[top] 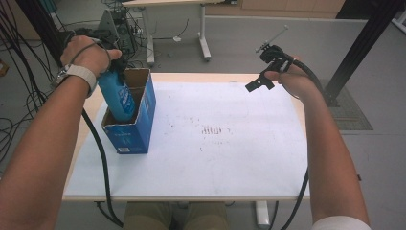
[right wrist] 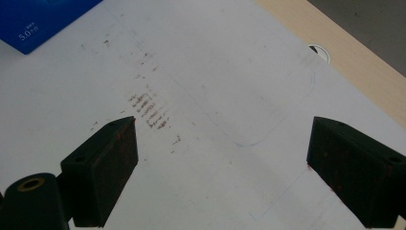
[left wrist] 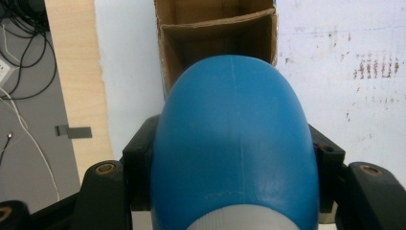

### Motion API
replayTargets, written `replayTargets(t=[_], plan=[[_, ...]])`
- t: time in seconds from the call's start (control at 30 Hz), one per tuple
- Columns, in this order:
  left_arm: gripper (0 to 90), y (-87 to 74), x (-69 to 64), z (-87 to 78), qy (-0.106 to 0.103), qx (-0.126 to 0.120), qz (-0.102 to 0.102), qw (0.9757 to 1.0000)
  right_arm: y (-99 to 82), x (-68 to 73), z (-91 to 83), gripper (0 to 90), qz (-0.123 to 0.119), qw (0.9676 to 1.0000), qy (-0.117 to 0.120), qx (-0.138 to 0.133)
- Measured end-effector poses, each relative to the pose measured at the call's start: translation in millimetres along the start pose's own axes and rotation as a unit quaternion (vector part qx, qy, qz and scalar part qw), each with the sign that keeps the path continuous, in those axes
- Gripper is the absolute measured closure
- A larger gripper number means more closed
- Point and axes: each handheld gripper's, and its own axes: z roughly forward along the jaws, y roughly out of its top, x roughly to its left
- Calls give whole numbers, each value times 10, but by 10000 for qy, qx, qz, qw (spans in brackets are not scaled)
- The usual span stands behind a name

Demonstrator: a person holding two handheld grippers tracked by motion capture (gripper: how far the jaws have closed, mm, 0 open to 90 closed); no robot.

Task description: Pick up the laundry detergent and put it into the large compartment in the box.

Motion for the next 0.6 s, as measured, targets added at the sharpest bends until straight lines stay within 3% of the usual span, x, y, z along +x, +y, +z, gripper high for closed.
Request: replayTargets(t=[0.6], plan=[[382,-4,-31,247,47,-29,114,9999,6,-2,18,102,3,10000,11,35]])
